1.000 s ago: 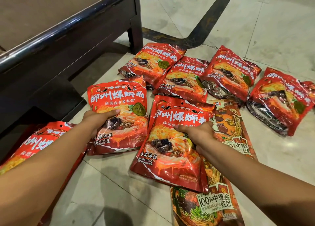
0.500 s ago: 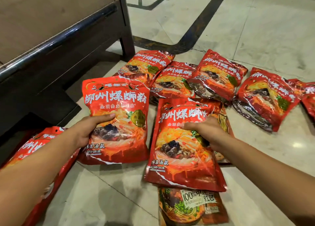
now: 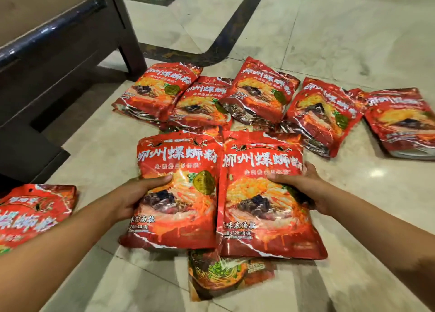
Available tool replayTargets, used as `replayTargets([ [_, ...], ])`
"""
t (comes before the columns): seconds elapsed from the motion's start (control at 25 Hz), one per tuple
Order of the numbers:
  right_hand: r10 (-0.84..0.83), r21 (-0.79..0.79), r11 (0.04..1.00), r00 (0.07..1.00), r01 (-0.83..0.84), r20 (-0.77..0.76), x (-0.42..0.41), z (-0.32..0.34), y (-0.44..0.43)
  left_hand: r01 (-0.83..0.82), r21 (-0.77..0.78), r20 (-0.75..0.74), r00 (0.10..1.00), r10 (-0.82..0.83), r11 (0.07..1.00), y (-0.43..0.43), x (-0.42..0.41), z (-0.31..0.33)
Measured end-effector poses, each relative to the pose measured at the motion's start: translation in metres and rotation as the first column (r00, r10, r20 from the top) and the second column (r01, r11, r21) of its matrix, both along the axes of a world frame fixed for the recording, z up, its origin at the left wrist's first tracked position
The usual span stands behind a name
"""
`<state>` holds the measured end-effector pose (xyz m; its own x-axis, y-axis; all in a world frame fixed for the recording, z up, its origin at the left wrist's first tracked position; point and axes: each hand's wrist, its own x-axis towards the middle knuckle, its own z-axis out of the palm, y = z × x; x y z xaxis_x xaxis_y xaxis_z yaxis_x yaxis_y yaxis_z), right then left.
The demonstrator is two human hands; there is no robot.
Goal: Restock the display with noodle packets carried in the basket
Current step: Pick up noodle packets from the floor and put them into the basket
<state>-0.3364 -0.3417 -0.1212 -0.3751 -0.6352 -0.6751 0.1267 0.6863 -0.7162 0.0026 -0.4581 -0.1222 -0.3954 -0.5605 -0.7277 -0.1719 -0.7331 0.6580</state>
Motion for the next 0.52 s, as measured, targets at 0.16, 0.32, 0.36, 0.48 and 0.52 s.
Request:
replayTargets([
  [0.16,0.082,0.002,0.997,0.996,-0.082,0.022,0.003,-0.013,0.013,0.04,0.013,-0.021,0.999,-0.04,0.999,-0.001,0.003,-0.004],
  [0.32,0.121,0.006,0.993,0.988,-0.122,0.092,-0.001,-0.021,0.014,0.075,0.015,0.006,0.997,-0.075,0.997,-0.003,0.008,-0.015],
  [0.36,0.149,-0.015,0.989,0.979,-0.148,0.137,0.0,-0.019,0.012,0.059,0.015,0.011,0.998,-0.06,0.998,-0.004,0.01,-0.018],
  [0.48,0.191,-0.057,0.982,0.947,-0.182,0.258,0.005,-0.008,0.008,0.018,0.036,0.065,0.998,-0.02,0.999,0.003,0.012,-0.012],
  [0.52,0.173,-0.059,0.985,0.941,-0.163,0.291,0.008,-0.005,0.011,-0.002,0.052,0.077,0.997,-0.002,0.999,0.009,0.013,-0.005],
])
